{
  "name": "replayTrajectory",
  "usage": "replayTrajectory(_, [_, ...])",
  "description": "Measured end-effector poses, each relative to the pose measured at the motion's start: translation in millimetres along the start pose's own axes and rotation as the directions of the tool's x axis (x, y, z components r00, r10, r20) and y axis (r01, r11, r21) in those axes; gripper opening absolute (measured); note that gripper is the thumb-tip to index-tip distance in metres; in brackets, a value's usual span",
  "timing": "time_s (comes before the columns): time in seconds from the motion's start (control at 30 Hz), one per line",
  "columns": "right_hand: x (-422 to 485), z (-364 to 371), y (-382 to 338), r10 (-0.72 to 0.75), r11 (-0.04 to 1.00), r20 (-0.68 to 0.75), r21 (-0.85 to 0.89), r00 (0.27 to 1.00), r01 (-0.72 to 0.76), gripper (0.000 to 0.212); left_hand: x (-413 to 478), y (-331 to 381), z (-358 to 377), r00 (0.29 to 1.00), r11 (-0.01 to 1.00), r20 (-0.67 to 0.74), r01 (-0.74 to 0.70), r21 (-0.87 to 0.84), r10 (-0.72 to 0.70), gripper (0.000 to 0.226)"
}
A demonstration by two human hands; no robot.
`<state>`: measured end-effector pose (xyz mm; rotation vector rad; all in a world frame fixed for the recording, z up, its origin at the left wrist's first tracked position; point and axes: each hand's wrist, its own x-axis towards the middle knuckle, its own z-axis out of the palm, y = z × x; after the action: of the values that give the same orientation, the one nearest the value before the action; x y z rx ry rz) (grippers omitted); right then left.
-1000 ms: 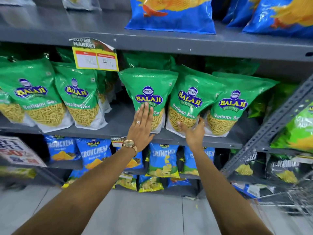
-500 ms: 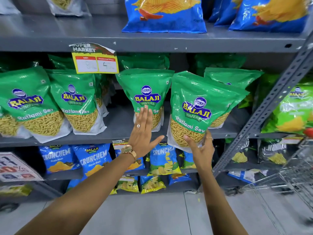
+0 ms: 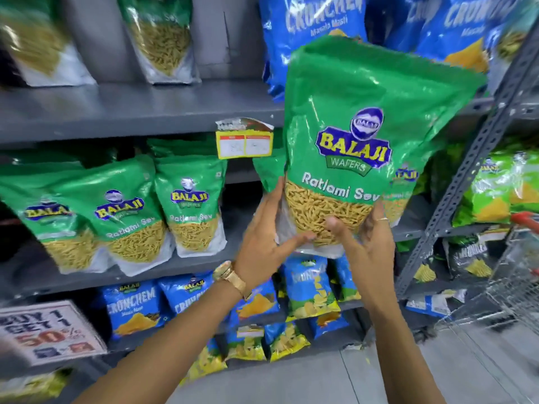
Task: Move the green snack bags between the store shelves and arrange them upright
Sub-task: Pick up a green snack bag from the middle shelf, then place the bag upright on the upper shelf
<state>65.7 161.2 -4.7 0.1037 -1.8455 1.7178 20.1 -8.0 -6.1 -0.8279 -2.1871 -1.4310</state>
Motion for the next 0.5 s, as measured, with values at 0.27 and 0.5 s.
replayTrajectory(0.27, [62, 105, -105, -0.274, 0.961, 0.117, 0.057, 0.955, 0.269, 0.041, 57, 46, -129, 0.939, 0.988, -0.319, -0.091, 0.124, 0.127, 0.095])
replayTrajectory(0.5, [140, 210, -145, -0.284, 0.954, 0.323, -0.004, 0.903, 0.301, 0.044, 117, 35, -229, 0.906, 0.962, -0.419, 0.061, 0.267, 0.058, 0.092])
